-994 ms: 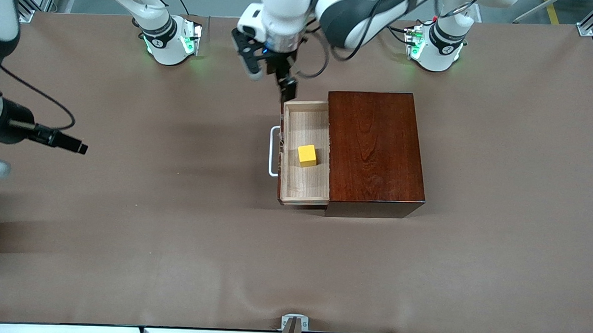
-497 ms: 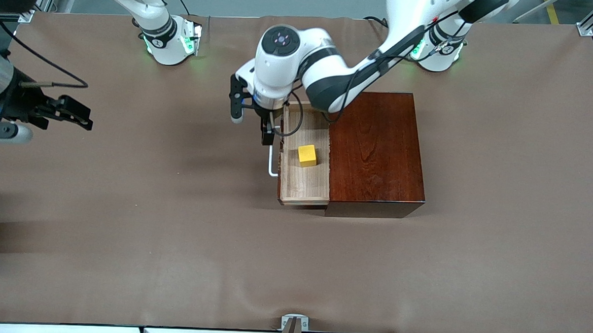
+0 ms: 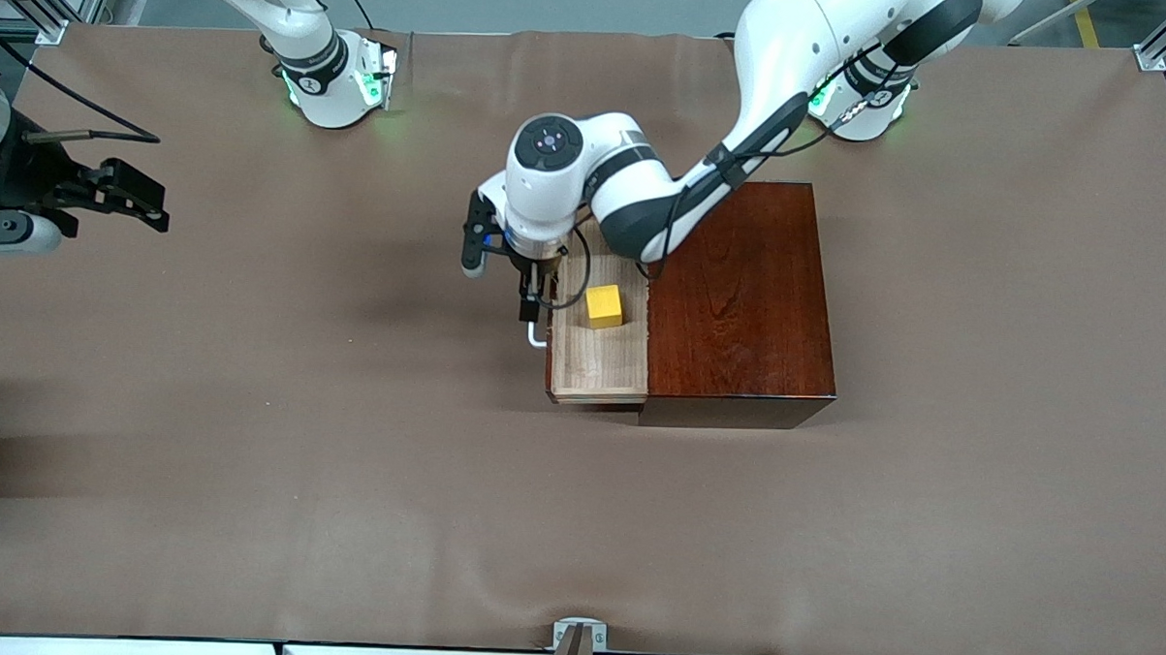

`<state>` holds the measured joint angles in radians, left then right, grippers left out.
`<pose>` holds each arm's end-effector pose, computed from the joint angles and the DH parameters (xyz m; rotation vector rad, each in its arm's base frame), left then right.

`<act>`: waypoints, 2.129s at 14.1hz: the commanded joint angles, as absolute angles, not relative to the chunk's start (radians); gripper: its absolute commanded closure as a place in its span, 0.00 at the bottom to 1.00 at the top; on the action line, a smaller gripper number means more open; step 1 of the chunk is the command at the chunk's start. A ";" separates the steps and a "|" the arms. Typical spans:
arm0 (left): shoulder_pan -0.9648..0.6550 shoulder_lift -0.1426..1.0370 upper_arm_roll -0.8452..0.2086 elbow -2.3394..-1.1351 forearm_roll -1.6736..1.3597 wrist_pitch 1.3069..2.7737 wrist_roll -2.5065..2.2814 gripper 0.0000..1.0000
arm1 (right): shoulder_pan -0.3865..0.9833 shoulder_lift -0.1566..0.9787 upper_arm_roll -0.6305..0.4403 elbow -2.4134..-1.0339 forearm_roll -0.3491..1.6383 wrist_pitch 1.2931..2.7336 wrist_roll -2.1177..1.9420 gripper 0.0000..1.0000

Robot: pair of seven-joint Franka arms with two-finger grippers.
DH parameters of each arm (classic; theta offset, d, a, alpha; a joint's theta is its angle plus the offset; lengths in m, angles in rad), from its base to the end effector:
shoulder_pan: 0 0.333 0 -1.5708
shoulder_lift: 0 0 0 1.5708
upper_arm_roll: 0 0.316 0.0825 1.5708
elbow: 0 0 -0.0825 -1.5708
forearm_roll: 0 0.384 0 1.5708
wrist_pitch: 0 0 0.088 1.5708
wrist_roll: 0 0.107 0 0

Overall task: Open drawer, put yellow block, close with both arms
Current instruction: 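Push the drawer front into the box with the left gripper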

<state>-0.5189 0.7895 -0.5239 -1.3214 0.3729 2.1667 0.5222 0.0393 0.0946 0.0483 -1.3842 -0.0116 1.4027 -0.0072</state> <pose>0.4724 -0.5851 0.3200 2.1451 -2.1881 0.2256 0.5644 0.0466 0.6439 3.1260 0.1459 -0.1184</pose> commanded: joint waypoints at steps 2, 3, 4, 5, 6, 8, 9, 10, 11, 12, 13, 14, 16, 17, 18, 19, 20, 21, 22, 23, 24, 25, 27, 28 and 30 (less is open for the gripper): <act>-0.520 0.792 -0.511 -1.295 0.394 2.149 0.537 0.00 | 0.017 0.045 0.052 -1.457 -0.028 1.414 -0.020 0.00; -0.519 0.792 -0.511 -1.295 0.394 2.131 0.535 0.00 | 0.008 0.041 0.052 -1.471 -0.028 1.425 -0.020 0.00; -0.518 0.792 -0.509 -1.295 0.397 2.114 0.534 0.00 | 0.008 0.041 0.052 -1.474 -0.028 1.428 -0.020 0.00; -0.520 0.788 -0.511 -1.295 0.400 2.088 0.532 0.00 | 0.008 0.041 0.052 -1.474 -0.028 1.427 -0.018 0.00; -0.519 0.779 -0.509 -1.293 0.402 2.053 0.532 0.00 | 0.006 0.041 0.052 -1.476 -0.028 1.422 -0.017 0.00; -0.518 0.772 -0.506 -1.293 0.403 1.985 0.532 0.00 | -0.008 0.041 0.052 -1.477 -0.028 1.417 -0.009 0.00; -0.520 0.769 -0.497 -1.293 0.403 1.941 0.534 0.00 | -0.012 0.041 0.052 -1.477 -0.025 1.417 -0.008 0.00; -0.525 0.762 -0.492 -1.293 0.403 1.896 0.534 0.00 | -0.017 0.041 0.052 -1.480 -0.025 1.417 -0.006 0.00; -0.522 0.761 -0.492 -1.293 0.403 1.855 0.535 0.00 | -0.017 0.041 0.052 -1.480 -0.023 1.417 -0.005 0.00; -0.519 0.761 -0.489 -1.293 0.405 1.812 0.540 0.00 | -0.018 0.041 0.052 -1.480 -0.023 1.417 0.000 0.00; -0.517 0.758 -0.489 -1.293 0.406 1.780 0.563 0.00 | -0.018 0.043 0.052 -1.480 -0.023 1.417 0.005 0.00; -0.515 0.744 -0.482 -1.293 0.414 1.754 0.586 0.00 | -0.018 0.043 0.052 -1.480 -0.023 1.419 0.006 0.00; -0.517 0.721 -0.469 -1.293 0.460 1.702 0.613 0.00 | -0.017 0.044 0.052 -1.480 -0.023 1.417 0.006 0.00; -0.514 0.721 -0.469 -1.293 0.469 1.677 0.624 0.00 | -0.017 0.044 0.052 -1.480 -0.023 1.417 0.006 0.00; -0.512 0.718 -0.468 -1.293 0.472 1.658 0.647 0.00 | -0.018 0.046 0.052 -1.480 -0.023 1.419 0.006 0.00; -0.512 0.715 -0.466 -1.293 0.474 1.643 0.670 0.00 | -0.018 0.046 0.052 -1.480 -0.025 1.419 0.006 0.00; -0.506 0.715 -0.459 -1.293 0.476 1.634 0.684 0.00 | -0.018 0.046 0.052 -1.480 -0.023 1.419 0.006 0.00; -0.503 0.715 -0.454 -1.295 0.476 1.626 0.692 0.00 | -0.018 0.046 0.052 -1.480 -0.023 1.419 0.006 0.00; -0.497 0.715 -0.454 -1.295 0.480 1.625 0.695 0.00 | -0.018 0.046 0.052 -1.480 -0.023 1.419 0.006 0.00; -0.494 0.715 -0.454 -1.296 0.485 1.624 0.698 0.00 | -0.018 0.048 0.052 -1.480 -0.023 1.420 0.006 0.00; -0.491 0.716 -0.454 -1.299 0.491 1.618 0.699 0.00 | -0.018 0.048 0.052 -1.480 -0.023 1.420 0.006 0.00; -0.488 0.716 -0.454 -1.299 0.491 1.609 0.699 0.00 | -0.018 0.048 0.052 -1.480 -0.023 1.420 0.006 0.00; -0.492 0.719 -0.454 -1.298 0.483 1.609 0.695 0.00 | -0.018 0.048 0.052 -1.480 -0.023 1.420 0.006 0.00; -0.502 0.721 -0.454 -1.292 0.483 1.623 0.680 0.00 | -0.018 0.048 0.052 -1.480 -0.023 1.420 0.006 0.00; -0.508 0.716 -0.466 -1.289 0.482 1.705 0.603 0.00 | -0.018 0.048 0.052 -1.480 -0.023 1.420 0.006 0.00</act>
